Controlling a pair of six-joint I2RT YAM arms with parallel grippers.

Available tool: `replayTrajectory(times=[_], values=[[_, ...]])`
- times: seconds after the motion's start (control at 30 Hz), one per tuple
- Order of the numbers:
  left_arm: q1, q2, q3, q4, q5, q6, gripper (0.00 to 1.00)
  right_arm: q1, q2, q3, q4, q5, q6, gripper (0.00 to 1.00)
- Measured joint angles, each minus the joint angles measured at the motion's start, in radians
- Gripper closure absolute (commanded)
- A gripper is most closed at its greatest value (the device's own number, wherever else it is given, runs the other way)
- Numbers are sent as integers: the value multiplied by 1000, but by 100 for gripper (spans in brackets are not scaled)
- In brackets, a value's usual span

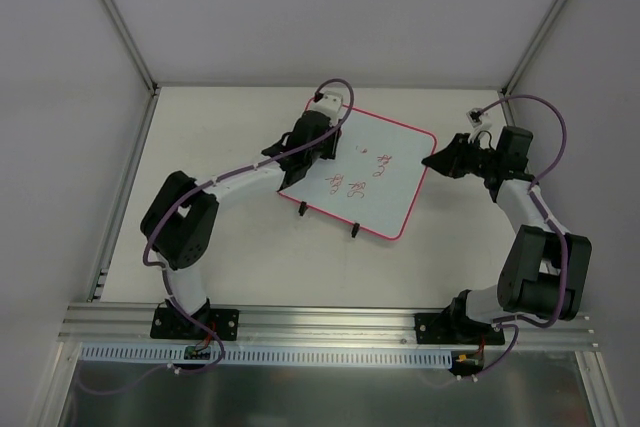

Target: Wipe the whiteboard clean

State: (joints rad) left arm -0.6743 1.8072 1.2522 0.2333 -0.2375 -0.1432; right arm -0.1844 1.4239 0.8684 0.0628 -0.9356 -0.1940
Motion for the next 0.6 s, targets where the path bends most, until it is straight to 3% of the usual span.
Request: replayTrajectory(times=[0.37, 0.6], values=[[-252, 111, 133, -34, 40, 32, 100, 3, -15, -32, -9, 43, -10, 100], [-333, 209, 279, -120, 41, 26, 100, 6, -18, -33, -8, 65, -10, 100]])
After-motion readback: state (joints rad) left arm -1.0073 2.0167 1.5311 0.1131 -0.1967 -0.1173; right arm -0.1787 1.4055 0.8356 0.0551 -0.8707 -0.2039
